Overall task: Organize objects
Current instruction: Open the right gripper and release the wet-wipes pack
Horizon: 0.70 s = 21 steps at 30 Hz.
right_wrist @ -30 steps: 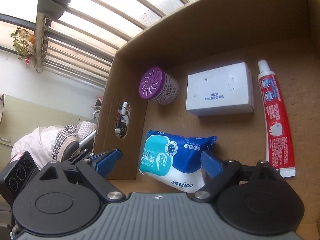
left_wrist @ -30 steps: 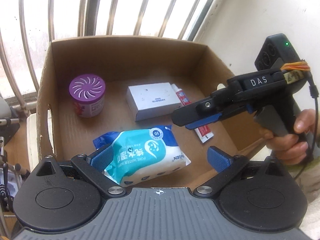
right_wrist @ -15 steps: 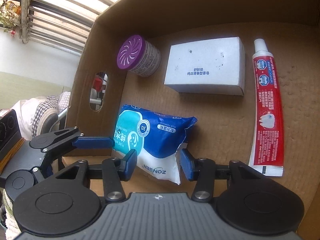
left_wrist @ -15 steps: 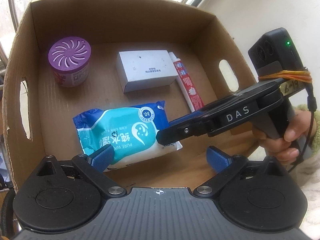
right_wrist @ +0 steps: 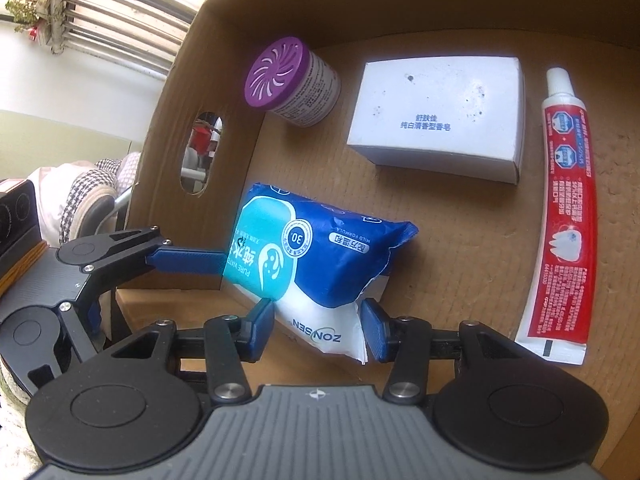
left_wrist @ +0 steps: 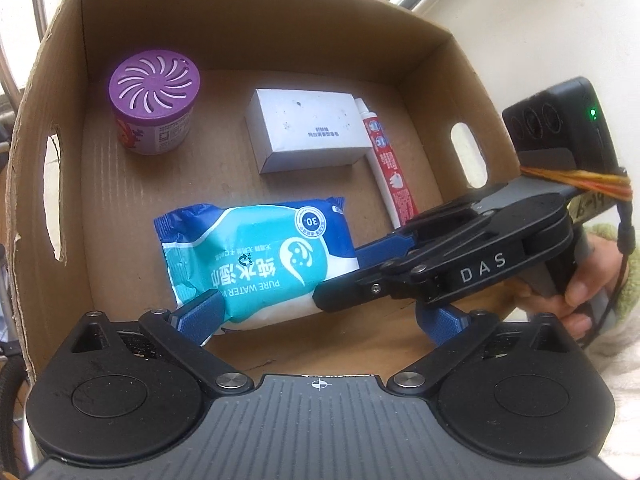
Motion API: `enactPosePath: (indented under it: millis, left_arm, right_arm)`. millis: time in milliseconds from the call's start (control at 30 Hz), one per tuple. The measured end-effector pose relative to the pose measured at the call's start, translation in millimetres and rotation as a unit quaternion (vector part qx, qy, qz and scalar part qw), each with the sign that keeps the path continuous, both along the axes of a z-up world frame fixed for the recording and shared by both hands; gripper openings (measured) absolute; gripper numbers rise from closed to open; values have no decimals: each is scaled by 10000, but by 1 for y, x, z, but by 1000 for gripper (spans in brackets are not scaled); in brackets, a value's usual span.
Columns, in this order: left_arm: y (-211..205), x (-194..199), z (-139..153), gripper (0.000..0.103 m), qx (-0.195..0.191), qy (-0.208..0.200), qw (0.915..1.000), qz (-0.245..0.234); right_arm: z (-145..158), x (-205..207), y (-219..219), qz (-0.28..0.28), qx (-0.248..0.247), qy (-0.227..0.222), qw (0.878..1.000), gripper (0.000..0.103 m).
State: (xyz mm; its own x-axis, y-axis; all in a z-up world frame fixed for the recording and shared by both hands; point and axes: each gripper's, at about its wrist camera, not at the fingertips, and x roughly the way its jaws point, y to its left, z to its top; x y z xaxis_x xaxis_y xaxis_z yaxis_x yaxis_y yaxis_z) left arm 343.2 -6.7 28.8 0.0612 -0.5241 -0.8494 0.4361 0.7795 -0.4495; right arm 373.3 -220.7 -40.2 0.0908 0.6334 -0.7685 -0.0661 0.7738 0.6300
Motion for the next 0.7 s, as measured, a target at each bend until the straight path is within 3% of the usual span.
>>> enactPosePath:
  millis: [700]
  left_arm:
    - [9,21,2,102,-78,-338,9991,226]
  right_arm:
    - [7,23,3,-73,-82,-171,9998,52]
